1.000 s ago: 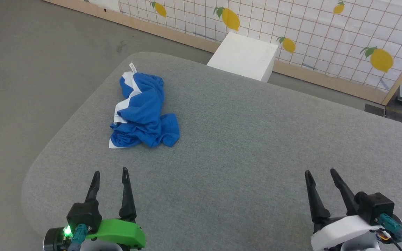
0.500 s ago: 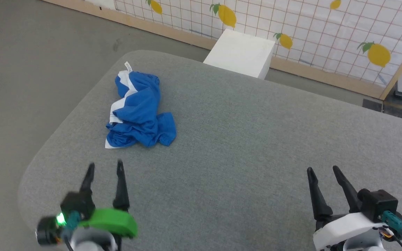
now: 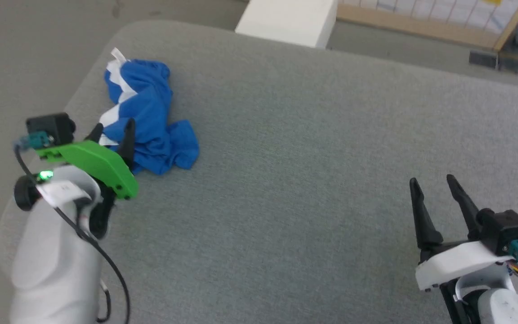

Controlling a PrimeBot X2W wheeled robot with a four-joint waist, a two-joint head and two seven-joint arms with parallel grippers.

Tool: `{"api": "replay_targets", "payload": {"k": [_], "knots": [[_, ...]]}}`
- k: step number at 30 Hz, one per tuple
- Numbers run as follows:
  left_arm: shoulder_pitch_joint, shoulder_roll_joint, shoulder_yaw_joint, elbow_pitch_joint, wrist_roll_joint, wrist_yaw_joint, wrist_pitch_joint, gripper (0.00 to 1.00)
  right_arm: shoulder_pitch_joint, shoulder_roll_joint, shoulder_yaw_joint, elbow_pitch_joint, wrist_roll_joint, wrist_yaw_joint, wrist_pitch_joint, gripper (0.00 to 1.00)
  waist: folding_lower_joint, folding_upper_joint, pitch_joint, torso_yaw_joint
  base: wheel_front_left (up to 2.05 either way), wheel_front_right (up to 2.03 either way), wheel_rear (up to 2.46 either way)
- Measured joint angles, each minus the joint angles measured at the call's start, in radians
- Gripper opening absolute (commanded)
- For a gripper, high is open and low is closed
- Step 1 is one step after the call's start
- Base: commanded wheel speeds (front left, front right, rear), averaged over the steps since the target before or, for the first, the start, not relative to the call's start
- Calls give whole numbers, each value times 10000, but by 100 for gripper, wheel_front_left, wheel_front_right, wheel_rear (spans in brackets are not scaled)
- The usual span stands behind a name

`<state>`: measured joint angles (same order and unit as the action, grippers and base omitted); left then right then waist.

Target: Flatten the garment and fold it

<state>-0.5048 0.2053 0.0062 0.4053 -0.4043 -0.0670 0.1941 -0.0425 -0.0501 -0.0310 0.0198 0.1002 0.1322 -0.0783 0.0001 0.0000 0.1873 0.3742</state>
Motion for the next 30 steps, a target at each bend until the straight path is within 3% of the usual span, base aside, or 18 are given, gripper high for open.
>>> {"api": "replay_targets", "payload": {"k": [8,15,16,17,20,24,30], "knots": [[-1081,368,332,1266,-629,-6,1310,100,-209,0,-205,-451,-205,0,238,100,2,0,1325,-465,0,0,0],[-1249,395,359,2100,-819,288,2226,100,-281,0,-255,-658,-309,0,347,100,2,0,2134,-765,0,0,0],[-1254,395,382,2153,-857,301,2272,7,-307,2,-251,-656,-309,0,357,100,2,0,2200,-815,0,0,0],[-1260,395,408,2173,-922,301,2266,0,-341,2,-247,-652,-307,0,357,100,2,0,2235,-858,0,0,0],[-1266,426,458,2146,-1005,293,1931,0,-406,0,-245,-591,-284,0,341,100,2,0,2240,-976,0,0,0],[-1403,514,414,1641,-777,165,725,0,-404,0,-165,-297,-100,0,234,100,1,0,1981,-1042,0,0,0],[-2459,867,-58,-6,-554,-297,-38,0,-402,0,188,385,437,0,-194,100,0,0,1217,-1152,0,0,0]]}}
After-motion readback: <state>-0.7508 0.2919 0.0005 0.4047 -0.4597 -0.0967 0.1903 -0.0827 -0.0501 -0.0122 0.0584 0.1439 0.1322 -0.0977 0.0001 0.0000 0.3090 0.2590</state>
